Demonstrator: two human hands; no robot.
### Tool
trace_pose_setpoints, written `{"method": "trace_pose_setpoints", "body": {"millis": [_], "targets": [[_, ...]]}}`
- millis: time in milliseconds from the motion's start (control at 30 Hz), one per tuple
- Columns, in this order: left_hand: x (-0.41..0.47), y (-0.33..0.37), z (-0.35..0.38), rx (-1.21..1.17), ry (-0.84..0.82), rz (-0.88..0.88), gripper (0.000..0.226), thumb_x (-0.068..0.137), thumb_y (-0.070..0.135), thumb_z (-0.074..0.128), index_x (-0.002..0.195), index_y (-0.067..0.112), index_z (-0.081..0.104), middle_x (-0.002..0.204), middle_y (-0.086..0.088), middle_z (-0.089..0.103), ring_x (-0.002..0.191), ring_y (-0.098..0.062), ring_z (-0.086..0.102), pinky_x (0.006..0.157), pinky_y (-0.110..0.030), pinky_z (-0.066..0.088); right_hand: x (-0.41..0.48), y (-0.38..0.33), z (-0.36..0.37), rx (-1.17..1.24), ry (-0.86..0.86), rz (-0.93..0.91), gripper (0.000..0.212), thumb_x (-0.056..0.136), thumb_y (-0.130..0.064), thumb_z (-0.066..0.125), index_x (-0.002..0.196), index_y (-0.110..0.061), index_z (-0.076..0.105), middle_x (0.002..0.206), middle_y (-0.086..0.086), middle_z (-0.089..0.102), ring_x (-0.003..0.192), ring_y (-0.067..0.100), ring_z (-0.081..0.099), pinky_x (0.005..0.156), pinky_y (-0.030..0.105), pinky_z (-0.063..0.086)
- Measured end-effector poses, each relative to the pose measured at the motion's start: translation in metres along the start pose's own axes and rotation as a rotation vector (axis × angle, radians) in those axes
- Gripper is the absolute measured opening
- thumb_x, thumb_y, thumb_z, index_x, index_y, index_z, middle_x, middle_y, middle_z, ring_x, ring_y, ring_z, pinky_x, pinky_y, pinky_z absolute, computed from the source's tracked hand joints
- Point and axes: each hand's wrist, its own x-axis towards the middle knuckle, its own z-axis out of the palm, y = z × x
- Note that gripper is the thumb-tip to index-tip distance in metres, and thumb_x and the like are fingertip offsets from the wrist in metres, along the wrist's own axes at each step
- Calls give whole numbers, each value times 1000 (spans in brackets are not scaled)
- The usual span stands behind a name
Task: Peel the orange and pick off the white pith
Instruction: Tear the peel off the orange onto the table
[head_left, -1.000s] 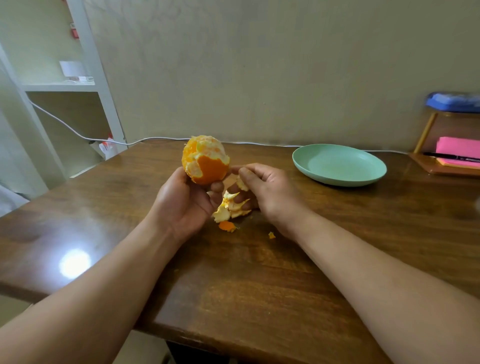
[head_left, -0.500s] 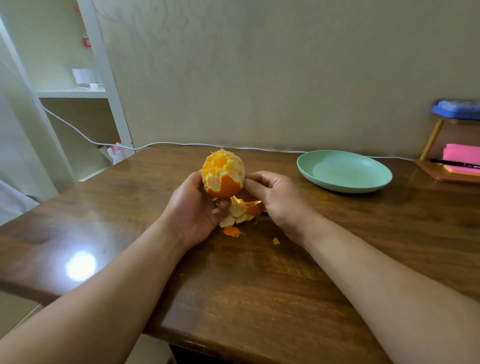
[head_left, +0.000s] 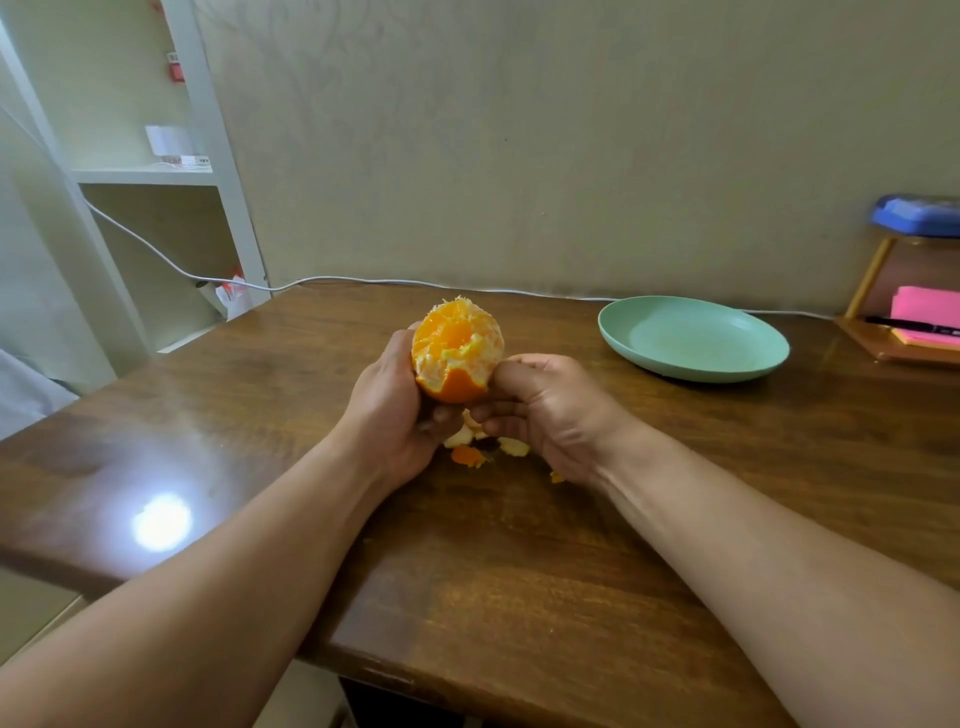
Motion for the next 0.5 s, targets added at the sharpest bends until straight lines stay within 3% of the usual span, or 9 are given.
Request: {"method": "trace_pose_setpoints", "body": {"millis": [167, 300, 433, 500], "targets": [[-1, -1, 0, 4, 13, -15, 34, 111, 45, 51, 103, 13, 59, 68, -11, 50, 46, -18, 36, 46, -25, 27, -1, 1, 2, 27, 35, 6, 13, 104, -7, 62, 111, 4, 66, 85, 16, 69, 70, 19, 68, 62, 27, 58], [-3, 2, -1, -20, 32, 28, 36, 111, 44, 51, 100, 11, 62, 70, -13, 53, 45, -18, 37, 43, -24, 29, -4, -1, 1, 15, -31, 66, 23, 107, -20, 61, 113, 1, 69, 91, 16, 73, 75, 21, 71, 63, 29, 60], [-7, 2, 2, 60, -5, 89, 53, 104, 66, 50, 95, 15, 65, 62, -6, 50, 44, -15, 36, 45, -25, 29, -8, -3, -1, 4, -134, 93, 31, 110, -17, 52, 119, 6, 72, 100, 17, 79, 81, 19, 73, 63, 25, 61], [-11, 3, 3, 91, -50, 98, 53, 104, 66, 49, 92, 17, 67, 59, -3, 48, 44, -14, 35, 41, -23, 28, -9, -3, -5, 34, -176, 90, 33, 110, -14, 52, 125, 9, 70, 106, 21, 78, 84, 20, 74, 66, 25, 62]]}}
